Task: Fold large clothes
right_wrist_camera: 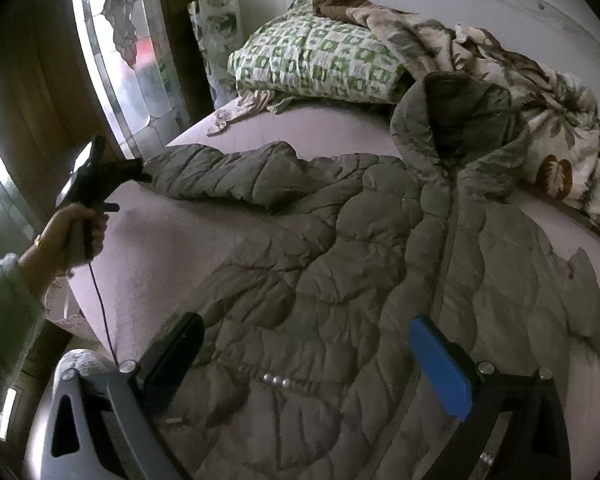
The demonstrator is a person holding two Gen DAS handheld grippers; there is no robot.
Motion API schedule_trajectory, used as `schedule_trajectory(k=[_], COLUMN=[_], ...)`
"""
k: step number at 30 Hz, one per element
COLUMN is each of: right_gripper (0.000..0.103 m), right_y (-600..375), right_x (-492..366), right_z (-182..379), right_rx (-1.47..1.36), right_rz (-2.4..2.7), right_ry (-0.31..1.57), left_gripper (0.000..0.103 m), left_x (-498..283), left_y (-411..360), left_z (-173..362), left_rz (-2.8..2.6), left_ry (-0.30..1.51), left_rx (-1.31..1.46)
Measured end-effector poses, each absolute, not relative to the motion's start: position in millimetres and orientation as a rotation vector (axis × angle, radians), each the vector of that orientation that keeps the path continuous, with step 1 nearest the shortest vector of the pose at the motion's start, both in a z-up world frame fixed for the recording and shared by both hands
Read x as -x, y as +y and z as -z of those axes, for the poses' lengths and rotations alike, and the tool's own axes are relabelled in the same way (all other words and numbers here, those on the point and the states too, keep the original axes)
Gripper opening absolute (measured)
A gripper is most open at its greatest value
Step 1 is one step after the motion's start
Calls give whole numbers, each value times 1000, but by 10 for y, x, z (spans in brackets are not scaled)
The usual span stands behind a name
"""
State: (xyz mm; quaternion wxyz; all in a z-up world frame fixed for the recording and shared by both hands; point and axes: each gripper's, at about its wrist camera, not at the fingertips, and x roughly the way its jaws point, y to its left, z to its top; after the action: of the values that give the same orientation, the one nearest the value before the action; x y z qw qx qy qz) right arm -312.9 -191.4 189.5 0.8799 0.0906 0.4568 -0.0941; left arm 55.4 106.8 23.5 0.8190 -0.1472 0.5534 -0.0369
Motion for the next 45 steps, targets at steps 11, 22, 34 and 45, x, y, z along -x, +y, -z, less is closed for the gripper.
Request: schedule_trajectory(k=[11,22,34,45], right_gripper=[103,103,103,103], right_y=[-2117,-2328,-2633,-2728], right_x=[2787,2336,769,624], right_z=[-1622,-1366,-927,-592], right_rx=[-183,-162,-176,-248], right_rz=[231,225,286,281], right_ry=[1012,1046,1061,1116], left_gripper=[102,21,21,21], left_x=[-945,-914,-544,-167], left_y=[726,791,913,432], left_z=[-128,-345,-1267,-1693], left_rz=[48,132,217,304], left_ry=[1103,1011,795,722], left_rx=[156,200,145,9])
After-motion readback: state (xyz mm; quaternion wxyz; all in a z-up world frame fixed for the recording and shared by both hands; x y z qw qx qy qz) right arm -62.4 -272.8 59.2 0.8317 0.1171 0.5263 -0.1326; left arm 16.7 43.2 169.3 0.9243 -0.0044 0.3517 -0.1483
